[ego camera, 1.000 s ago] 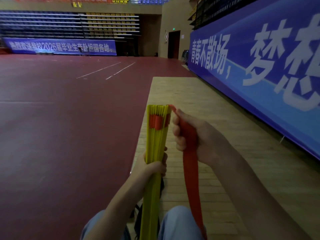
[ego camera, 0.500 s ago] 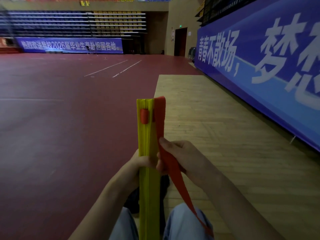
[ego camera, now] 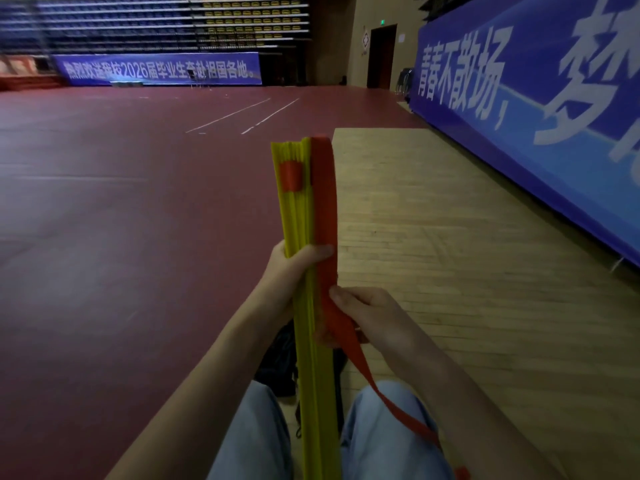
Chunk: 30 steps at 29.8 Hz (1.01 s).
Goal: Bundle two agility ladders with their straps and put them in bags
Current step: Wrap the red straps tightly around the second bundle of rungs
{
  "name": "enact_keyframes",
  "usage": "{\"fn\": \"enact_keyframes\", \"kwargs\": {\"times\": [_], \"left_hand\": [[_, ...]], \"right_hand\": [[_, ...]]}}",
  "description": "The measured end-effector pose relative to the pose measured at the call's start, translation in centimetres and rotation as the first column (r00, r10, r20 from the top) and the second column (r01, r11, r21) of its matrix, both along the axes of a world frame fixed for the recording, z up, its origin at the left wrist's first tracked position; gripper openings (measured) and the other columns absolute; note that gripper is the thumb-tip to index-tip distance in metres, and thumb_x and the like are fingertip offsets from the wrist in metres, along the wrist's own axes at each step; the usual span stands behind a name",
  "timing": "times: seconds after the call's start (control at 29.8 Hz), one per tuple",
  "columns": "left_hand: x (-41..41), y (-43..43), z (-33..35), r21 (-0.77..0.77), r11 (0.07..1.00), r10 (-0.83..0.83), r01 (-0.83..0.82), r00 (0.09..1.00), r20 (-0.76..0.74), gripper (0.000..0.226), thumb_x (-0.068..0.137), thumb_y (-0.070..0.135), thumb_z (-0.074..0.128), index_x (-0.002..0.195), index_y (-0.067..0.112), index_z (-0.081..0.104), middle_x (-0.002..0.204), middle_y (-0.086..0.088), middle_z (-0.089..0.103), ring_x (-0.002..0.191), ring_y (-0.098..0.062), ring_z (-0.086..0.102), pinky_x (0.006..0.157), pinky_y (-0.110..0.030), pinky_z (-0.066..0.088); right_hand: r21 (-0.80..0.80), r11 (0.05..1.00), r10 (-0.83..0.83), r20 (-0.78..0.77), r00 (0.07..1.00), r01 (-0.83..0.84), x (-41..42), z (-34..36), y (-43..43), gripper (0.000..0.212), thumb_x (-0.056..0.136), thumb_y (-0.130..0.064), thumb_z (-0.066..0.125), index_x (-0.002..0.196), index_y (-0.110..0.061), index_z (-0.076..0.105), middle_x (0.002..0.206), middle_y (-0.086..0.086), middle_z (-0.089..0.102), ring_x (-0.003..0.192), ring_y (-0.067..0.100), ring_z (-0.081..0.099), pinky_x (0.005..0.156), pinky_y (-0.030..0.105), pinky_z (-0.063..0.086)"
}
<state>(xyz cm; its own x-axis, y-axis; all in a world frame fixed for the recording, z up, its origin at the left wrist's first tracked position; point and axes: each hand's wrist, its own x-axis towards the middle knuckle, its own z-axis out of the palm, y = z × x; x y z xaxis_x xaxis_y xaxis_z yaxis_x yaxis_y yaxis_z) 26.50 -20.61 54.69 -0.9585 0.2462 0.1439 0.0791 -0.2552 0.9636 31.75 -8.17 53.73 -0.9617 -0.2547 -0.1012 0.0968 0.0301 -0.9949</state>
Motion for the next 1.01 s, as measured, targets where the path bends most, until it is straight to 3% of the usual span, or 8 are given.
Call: {"fn": "enact_keyframes", "kwargs": {"times": [0.13,0.34,0.5,0.64,0.74,0.84,0.91,1.01], "left_hand": [[-0.7,-0.4,1.6,0.05,0.997,0.06,-0.059,0.998,-0.035,0.024,0.059,0.018,0.062,0.083,0.013,0.059,0.059,0.006,0.064,0.053,-0.008,0.061,0.05,-0.024,0.051],[-2.0,-0.8,4.0,0.164,0.986,0.029,-0.031,0.999,0.014,0.016,0.065,0.021,0.055,0.079,0.015,0.06,0.06,0.002,0.06,0.052,-0.011,0.058,0.05,-0.023,0.05],[-2.7,-0.6,5.3,0.234,0.972,-0.018,0.006,0.999,0.05,0.012,0.077,0.023,0.055,0.08,0.011,0.057,0.054,0.001,0.062,0.047,-0.011,0.06,0.046,-0.021,0.05],[-3.0,-0.1,4.1,0.246,0.969,-0.048,0.035,0.998,0.047,0.019,0.076,0.028,0.054,0.079,0.01,0.059,0.059,0.0,0.062,0.049,-0.011,0.06,0.048,-0.021,0.05],[-2.9,0.1,3.1,0.307,0.951,-0.057,0.049,0.998,0.018,0.029,0.074,0.035,0.065,0.088,0.01,0.059,0.071,0.0,0.063,0.063,-0.012,0.064,0.06,-0.026,0.054],[-1.5,0.0,0.8,0.241,0.96,-0.141,0.145,0.99,-0.033,0.074,0.05,0.043,0.086,0.11,0.013,0.055,0.085,0.001,0.072,0.085,-0.017,0.07,0.072,-0.03,0.056],[1.0,0.5,-2.9,0.17,0.973,-0.16,0.153,0.987,0.03,0.093,0.039,0.041,0.089,0.12,0.015,0.051,0.087,0.0,0.073,0.085,-0.018,0.07,0.069,-0.027,0.056],[4.0,1.2,-6.8,0.127,0.988,-0.103,0.086,0.986,0.129,0.069,0.047,0.018,0.08,0.111,0.009,0.056,0.072,-0.003,0.068,0.07,-0.018,0.07,0.062,-0.03,0.057]], "right_hand": [[0.001,1.0,-0.03,-0.057,0.998,0.03,0.9,-1.3,0.0,0.038,0.081,-0.042,0.052,0.069,-0.008,0.063,0.053,-0.001,0.064,0.048,0.01,0.06,0.051,0.021,0.052],[-0.027,0.993,-0.119,-0.244,0.962,0.116,1.5,-3.5,-0.6,0.02,0.087,-0.019,0.056,0.068,-0.017,0.062,0.066,-0.007,0.061,0.057,0.0,0.057,0.055,0.013,0.045],[-0.172,0.985,0.003,-0.071,0.997,-0.015,1.2,-2.1,0.2,0.03,0.077,-0.042,0.05,0.069,-0.018,0.067,0.099,0.002,0.064,0.081,0.009,0.065,0.071,0.022,0.053],[-0.149,0.979,0.156,0.111,0.982,-0.138,1.8,-2.3,0.6,0.033,0.076,-0.047,0.051,0.07,-0.022,0.071,0.071,-0.011,0.068,0.069,0.004,0.064,0.066,0.021,0.051],[-0.193,0.973,0.153,0.13,0.98,-0.126,2.2,-3.2,0.2,0.029,0.075,-0.045,0.054,0.068,-0.023,0.071,0.069,-0.009,0.067,0.067,0.005,0.063,0.067,0.022,0.052],[-0.237,0.965,0.148,0.148,0.978,-0.11,2.6,-3.6,0.0,0.028,0.074,-0.043,0.056,0.065,-0.021,0.071,0.074,-0.005,0.064,0.067,0.008,0.063,0.068,0.024,0.051],[-0.215,0.971,0.141,0.161,0.977,-0.105,2.6,-3.9,0.2,0.026,0.073,-0.041,0.057,0.064,-0.021,0.071,0.074,-0.004,0.068,0.069,0.009,0.065,0.071,0.026,0.051],[-0.181,0.981,0.111,0.219,0.969,-0.071,2.6,-4.5,0.5,0.027,0.073,-0.041,0.058,0.068,-0.02,0.073,0.081,0.002,0.073,0.082,0.016,0.069,0.078,0.028,0.053]]}}
